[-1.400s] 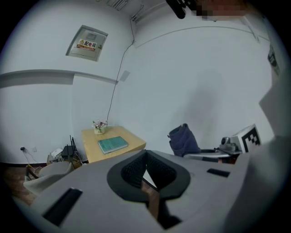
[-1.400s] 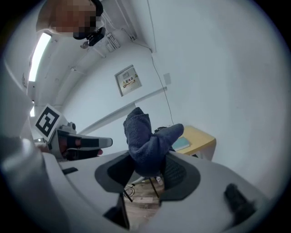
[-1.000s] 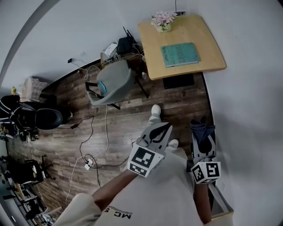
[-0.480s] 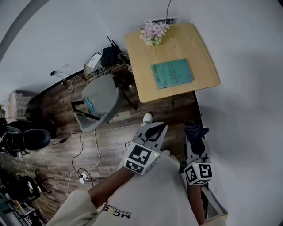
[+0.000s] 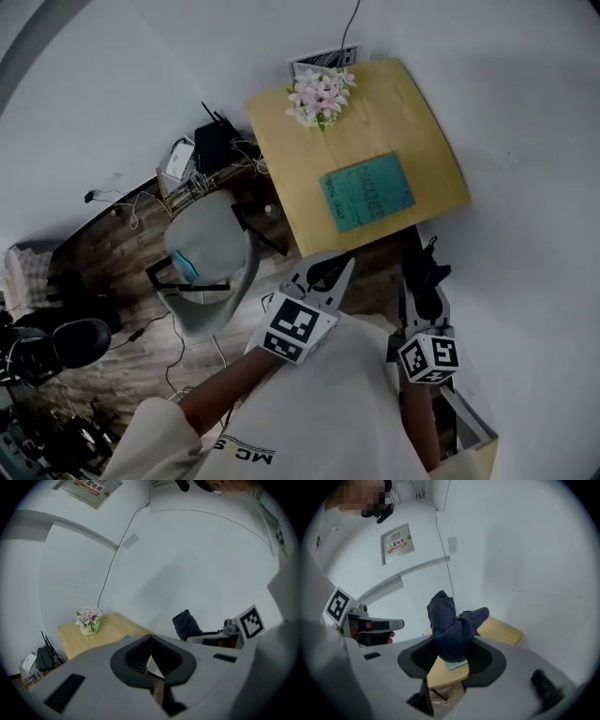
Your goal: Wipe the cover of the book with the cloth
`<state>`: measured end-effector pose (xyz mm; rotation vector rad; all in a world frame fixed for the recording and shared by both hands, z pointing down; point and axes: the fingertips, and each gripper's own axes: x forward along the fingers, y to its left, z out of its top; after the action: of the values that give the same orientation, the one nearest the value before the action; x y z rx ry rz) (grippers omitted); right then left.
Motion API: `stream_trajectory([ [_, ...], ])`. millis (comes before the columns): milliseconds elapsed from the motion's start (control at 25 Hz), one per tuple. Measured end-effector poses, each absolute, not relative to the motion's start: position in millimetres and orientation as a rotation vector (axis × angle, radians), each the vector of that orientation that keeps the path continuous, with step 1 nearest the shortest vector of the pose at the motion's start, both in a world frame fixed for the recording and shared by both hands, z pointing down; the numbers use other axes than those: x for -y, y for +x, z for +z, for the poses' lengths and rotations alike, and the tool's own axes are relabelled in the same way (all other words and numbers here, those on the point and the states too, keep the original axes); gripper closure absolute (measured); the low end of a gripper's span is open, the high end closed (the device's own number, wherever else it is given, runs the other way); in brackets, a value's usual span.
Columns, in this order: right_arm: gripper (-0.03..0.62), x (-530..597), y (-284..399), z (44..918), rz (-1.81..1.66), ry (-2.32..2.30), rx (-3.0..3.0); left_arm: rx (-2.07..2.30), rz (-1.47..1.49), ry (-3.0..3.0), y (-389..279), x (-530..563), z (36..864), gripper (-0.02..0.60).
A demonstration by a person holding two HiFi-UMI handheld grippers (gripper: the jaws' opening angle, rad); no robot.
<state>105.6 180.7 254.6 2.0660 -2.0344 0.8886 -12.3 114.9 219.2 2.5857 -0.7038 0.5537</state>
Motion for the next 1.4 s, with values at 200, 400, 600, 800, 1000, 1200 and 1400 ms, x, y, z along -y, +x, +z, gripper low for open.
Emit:
stream_trajectory([
  [200, 0.427, -142, 116, 273, 0.897, 2.141, 1.922, 0.631, 0.593, 2.605, -13, -74, 233, 0.571],
  [400, 0.427, -128, 130, 292, 0.932, 2.150, 1.877, 0.590, 0.651, 2.586, 0, -56, 253, 0.571],
  [600, 0.427, -119, 140, 317, 0.960, 2.132, 1.861, 0.541, 0.703, 2.585, 17, -54, 274, 0.571],
  [800, 0.427, -107, 147, 332, 0.960, 2.131, 1.843, 0.537, 0.758, 2.545, 22, -49, 295, 0.571],
  [1000, 0.427, -95, 156, 359, 0.991, 2.120, 1.842, 0.551, 0.832, 2.506, 29, -41, 333, 0.571],
  [1200, 0.427, -78, 161, 398, 1.017, 2.085, 1.837, 0.558, 0.886, 2.478, 31, -30, 367, 0.571],
  [1400, 0.427, -66, 173, 422, 0.972, 2.076, 1.835, 0.540, 0.963, 2.451, 32, -26, 400, 0.571],
])
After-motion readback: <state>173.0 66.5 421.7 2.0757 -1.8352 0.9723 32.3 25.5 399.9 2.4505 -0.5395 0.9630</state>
